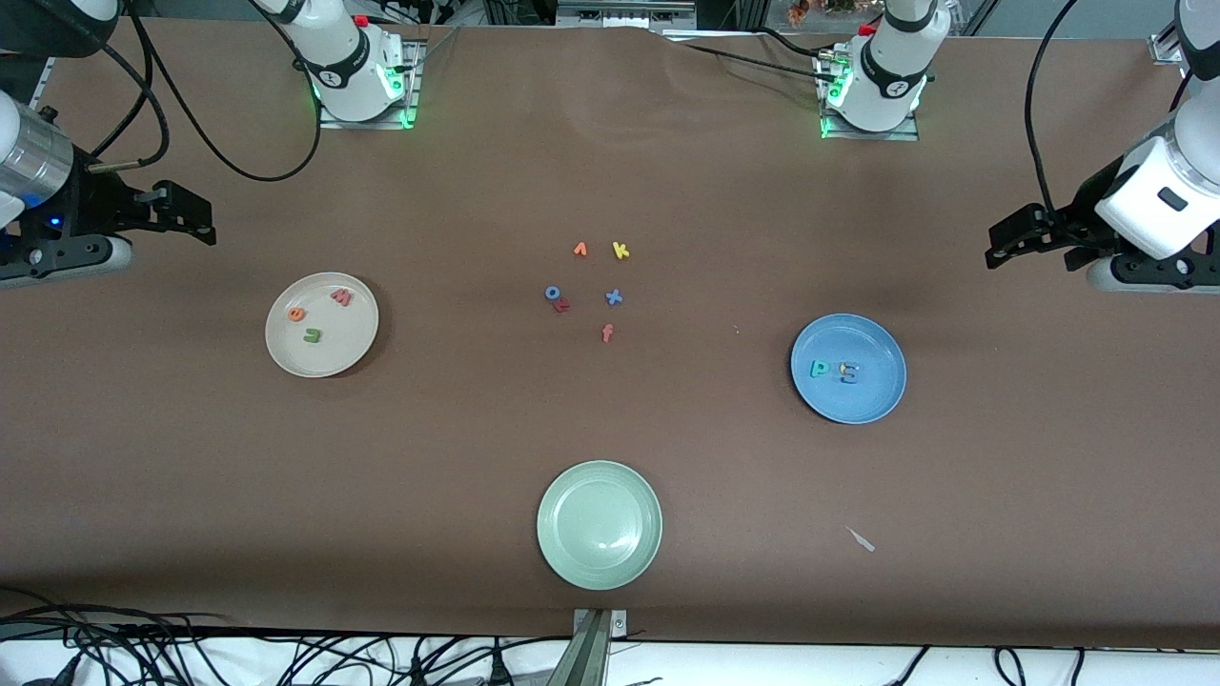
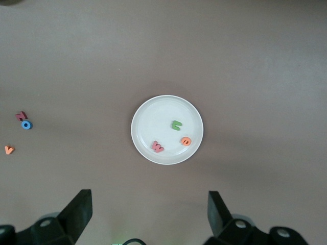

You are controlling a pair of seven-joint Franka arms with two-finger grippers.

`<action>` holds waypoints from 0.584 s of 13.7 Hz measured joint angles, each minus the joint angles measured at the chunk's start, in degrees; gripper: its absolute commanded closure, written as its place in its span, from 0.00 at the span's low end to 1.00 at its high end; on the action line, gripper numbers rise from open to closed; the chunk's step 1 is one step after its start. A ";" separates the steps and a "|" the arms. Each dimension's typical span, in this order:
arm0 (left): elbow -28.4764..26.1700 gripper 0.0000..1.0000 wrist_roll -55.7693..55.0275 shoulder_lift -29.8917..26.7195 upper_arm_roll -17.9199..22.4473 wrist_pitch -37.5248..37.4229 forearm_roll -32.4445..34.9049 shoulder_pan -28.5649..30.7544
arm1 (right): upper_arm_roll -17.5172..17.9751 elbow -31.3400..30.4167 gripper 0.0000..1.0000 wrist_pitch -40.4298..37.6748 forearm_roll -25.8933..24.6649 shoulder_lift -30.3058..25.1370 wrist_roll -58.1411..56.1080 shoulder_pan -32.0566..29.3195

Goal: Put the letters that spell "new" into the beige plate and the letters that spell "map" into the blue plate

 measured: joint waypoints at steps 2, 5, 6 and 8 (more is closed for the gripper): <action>0.74 0.00 0.27 0.35 -0.78 -0.55 1.80 0.17 | 0.01 0.00 0.00 0.00 0.00 0.00 0.00 0.01; 0.79 0.00 0.26 0.33 -2.34 -0.57 2.68 0.41 | 0.01 0.00 0.00 0.02 0.00 0.00 0.00 0.02; 0.79 0.00 0.27 0.32 -2.39 -0.68 2.69 0.53 | 0.01 0.00 0.00 0.02 0.00 0.00 0.00 0.02; 0.79 0.00 0.36 0.30 -2.39 -0.90 2.70 0.67 | 0.02 0.00 0.00 0.02 0.00 0.00 0.00 0.02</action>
